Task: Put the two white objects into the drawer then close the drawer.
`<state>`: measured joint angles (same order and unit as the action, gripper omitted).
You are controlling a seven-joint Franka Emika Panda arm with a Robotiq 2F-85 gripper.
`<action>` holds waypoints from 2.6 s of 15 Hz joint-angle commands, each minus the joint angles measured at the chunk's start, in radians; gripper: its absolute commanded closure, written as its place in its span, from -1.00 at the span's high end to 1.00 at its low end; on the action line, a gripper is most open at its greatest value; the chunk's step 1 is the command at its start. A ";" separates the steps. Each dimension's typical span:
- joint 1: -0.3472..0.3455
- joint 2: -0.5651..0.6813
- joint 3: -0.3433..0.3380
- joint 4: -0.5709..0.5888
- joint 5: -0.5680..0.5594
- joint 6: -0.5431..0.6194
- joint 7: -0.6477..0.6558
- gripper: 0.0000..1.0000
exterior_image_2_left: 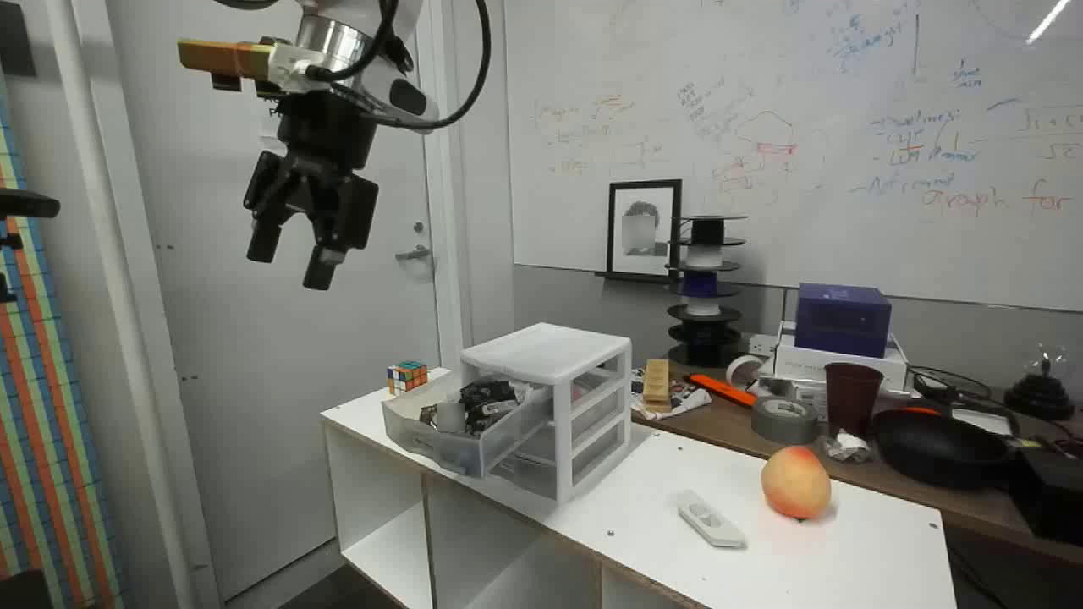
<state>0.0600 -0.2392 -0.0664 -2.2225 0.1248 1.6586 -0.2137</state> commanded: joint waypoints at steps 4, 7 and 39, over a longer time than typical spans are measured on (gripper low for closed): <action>-0.016 -0.001 0.015 0.010 0.003 -0.001 -0.003 1.00; -0.016 -0.001 0.015 0.010 0.003 -0.001 -0.003 1.00; 0.176 1.003 0.204 0.827 -0.424 0.403 -0.048 1.00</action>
<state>0.2035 0.7038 0.1482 -1.4536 -0.2886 1.9936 -0.3008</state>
